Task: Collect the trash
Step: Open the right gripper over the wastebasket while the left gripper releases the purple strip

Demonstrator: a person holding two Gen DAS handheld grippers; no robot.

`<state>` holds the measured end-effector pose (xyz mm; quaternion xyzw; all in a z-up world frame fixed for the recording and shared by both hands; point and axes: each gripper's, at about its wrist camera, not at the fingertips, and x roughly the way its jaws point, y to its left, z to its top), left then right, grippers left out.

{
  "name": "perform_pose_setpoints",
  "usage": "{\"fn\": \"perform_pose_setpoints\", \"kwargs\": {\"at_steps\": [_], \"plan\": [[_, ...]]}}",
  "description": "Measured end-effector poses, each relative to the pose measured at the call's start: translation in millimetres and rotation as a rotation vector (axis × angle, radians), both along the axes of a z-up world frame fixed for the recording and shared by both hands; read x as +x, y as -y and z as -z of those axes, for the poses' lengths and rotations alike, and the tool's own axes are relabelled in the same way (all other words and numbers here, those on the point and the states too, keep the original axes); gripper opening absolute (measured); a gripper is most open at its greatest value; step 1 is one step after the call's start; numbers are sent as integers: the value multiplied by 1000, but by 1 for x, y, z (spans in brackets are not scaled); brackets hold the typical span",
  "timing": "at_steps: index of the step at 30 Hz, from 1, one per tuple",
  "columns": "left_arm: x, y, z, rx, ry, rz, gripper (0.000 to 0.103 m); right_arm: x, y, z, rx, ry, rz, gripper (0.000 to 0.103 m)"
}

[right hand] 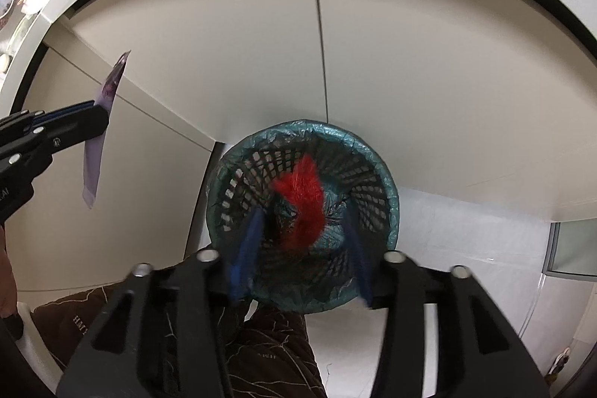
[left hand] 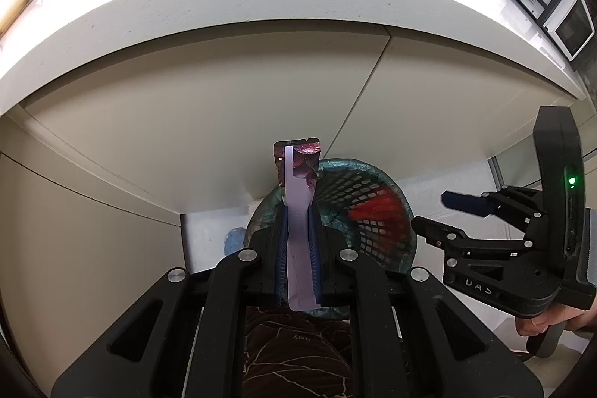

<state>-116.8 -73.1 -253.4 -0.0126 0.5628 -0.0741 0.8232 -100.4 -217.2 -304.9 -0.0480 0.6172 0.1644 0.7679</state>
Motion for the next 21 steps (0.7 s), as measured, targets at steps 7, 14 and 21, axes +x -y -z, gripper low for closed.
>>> {"fn": "perform_pose_setpoints", "kwargs": {"at_steps": [7,14,21], "plan": [[1,5,2,2,-5,17,10,0,15,-14,7,42,65,80],[6,20,11,-2,-21,64,10,2,38,-26,-14,91,146,92],[10,37,24,1,-44,113,10,2,69,-31,-30,100,235,93]]}}
